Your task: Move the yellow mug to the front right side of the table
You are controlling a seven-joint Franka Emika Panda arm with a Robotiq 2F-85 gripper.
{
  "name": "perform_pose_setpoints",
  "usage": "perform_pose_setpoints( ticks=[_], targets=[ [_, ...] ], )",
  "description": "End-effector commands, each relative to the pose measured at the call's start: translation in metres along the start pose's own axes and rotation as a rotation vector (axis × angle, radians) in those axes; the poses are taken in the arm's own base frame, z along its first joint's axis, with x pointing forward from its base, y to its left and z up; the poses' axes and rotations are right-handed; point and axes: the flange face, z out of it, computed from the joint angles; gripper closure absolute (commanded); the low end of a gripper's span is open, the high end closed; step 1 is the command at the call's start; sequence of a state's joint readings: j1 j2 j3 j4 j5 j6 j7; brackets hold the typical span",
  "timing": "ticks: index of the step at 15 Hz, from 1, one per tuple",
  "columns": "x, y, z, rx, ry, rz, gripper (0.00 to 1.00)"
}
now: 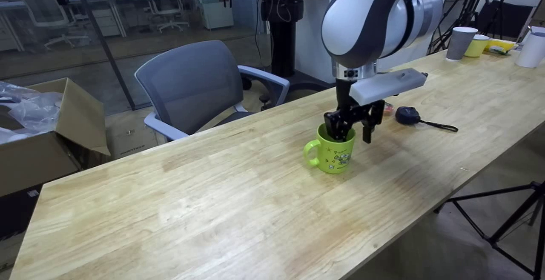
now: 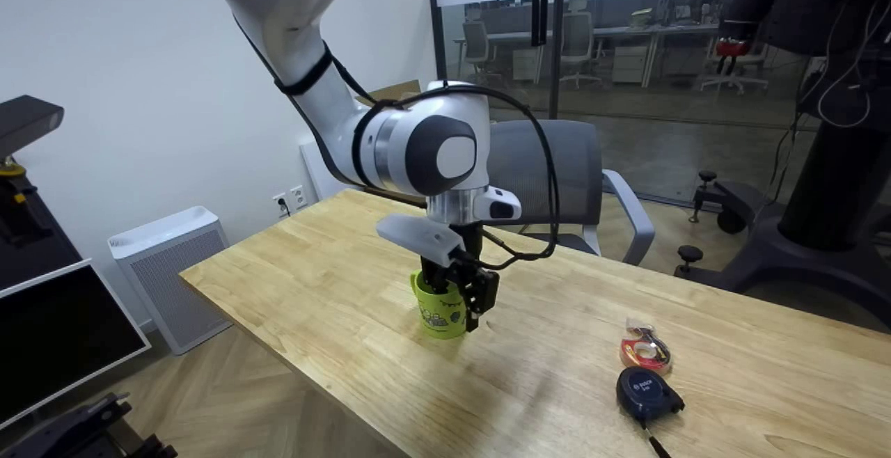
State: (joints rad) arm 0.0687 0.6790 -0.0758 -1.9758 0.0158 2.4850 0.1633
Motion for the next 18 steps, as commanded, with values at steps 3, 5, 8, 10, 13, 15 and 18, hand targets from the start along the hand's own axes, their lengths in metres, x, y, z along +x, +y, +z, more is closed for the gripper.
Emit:
perform_pose_setpoints(
  ticks=[3, 5, 8, 10, 13, 15, 18],
  targets=[
    [0.004, -0.008, 0.008, -0.049, 0.001, 0.014, 0.75],
    [0.005, -0.012, 0.004, -0.055, 0.007, 0.009, 0.89],
    [0.007, -0.018, -0.007, -0.061, 0.028, 0.005, 1.00],
    [0.009, -0.021, -0.015, -0.062, 0.038, 0.001, 0.98],
    [0.012, -0.026, -0.032, -0.059, 0.060, -0.002, 0.98],
    [0.015, -0.031, -0.046, -0.055, 0.081, -0.006, 0.98],
    [0.017, -0.041, -0.069, -0.051, 0.117, -0.020, 0.98]
  ],
)
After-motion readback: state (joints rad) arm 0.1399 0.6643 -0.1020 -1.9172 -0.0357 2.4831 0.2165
